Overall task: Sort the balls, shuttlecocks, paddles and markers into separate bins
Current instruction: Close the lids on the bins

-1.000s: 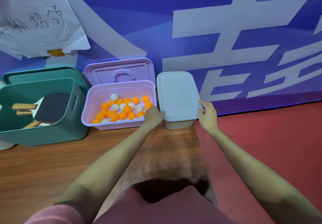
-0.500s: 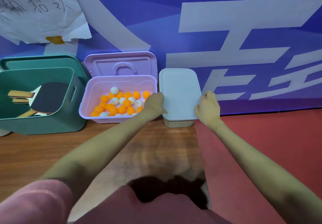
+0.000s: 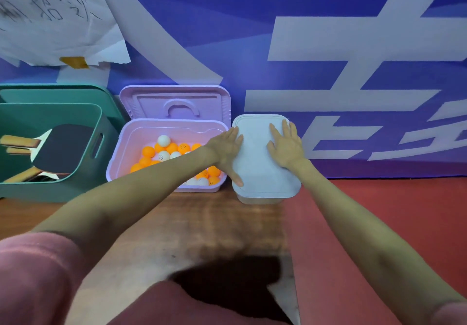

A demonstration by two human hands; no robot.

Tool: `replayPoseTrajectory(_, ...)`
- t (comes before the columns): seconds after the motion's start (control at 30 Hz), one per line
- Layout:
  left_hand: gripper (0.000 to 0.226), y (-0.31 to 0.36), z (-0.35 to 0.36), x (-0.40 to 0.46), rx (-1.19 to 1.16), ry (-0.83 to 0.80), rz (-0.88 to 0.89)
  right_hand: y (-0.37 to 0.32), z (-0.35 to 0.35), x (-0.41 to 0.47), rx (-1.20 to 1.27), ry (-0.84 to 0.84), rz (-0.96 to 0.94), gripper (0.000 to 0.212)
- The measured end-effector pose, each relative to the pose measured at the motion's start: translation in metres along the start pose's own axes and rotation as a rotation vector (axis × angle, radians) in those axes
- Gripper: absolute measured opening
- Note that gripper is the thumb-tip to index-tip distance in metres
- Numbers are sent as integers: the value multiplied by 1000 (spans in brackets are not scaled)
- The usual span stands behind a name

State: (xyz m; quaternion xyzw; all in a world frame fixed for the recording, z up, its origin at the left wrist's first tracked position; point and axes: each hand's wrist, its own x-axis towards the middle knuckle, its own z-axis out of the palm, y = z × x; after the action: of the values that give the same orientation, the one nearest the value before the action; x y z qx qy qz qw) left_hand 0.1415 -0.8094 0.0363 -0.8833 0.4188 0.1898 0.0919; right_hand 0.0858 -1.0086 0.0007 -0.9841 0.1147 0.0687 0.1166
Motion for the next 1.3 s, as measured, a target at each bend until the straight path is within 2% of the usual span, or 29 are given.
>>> replayPoseTrajectory(0.2,145,-6,6,2,-59,18,46,-1,8,-1,-63,62,-21,58)
replayPoseTrajectory(0.3,145,-6,5,3,-44,42,54,-7,3,1,-100,35,2,59)
replayPoseTrajectory(0.47,143,-5,5,0,-37,-16,20,-16,-11,5,-175,-40,22,58)
replayPoseTrajectory(0.53,136,-5,6,-2,-25,16,26,-21,-18,8,-183,-101,41,58)
replayPoseTrajectory(0.63,110,-14,11,-11,-84,117,38,-31,-30,8,-186,-169,76,63)
replayPoseTrajectory(0.73,91,-32,15,-32,-179,235,-9,-45,-36,1,-163,-134,65,63)
replayPoseTrajectory(0.83,80,-59,18,-60,-222,279,-89,-66,-37,-10,-123,-121,62,62)
replayPoseTrajectory(1.0,74,-105,17,-104,-218,354,-162,-111,-31,-23,-136,-105,12,60)
replayPoseTrajectory(1.3,67,-189,-5,-142,-99,364,-238,-171,-37,1,-194,-66,-122,68)
